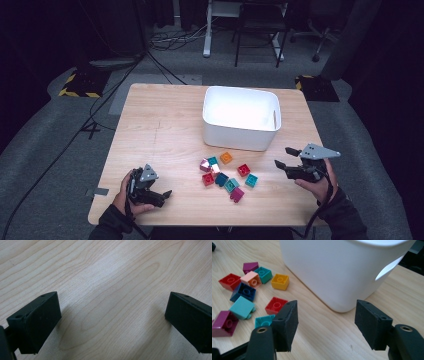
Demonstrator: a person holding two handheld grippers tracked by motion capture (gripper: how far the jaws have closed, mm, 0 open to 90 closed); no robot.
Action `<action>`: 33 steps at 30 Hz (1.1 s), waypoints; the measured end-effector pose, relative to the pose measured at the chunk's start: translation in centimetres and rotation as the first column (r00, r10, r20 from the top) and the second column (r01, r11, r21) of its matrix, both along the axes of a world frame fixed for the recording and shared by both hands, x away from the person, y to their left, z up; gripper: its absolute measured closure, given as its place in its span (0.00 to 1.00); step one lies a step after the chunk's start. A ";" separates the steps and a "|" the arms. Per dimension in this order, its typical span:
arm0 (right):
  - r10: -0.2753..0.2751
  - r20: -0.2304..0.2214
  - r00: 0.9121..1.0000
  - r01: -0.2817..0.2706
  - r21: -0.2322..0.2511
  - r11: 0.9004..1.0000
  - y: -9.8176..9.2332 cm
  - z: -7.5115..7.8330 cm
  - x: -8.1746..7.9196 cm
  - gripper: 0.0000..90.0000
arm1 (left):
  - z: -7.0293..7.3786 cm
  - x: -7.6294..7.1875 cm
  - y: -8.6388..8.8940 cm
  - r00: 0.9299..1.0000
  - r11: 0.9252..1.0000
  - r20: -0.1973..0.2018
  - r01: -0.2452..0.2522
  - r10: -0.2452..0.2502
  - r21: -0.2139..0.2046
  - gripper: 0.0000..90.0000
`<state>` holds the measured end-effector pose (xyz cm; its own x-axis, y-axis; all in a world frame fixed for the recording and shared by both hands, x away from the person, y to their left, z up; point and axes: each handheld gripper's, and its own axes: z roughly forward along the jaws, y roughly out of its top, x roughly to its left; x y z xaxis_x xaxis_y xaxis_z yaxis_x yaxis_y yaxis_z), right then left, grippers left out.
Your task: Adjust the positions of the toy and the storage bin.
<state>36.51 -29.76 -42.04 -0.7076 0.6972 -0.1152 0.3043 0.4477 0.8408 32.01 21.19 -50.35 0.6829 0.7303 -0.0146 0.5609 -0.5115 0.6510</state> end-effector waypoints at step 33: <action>0.081 0.082 0.993 -0.080 -0.023 0.997 5.5 6.2 3.4 0.42 | -0.1 -0.1 0.0 1.000 1.000 -0.002 -0.007 0.007 -0.008 0.01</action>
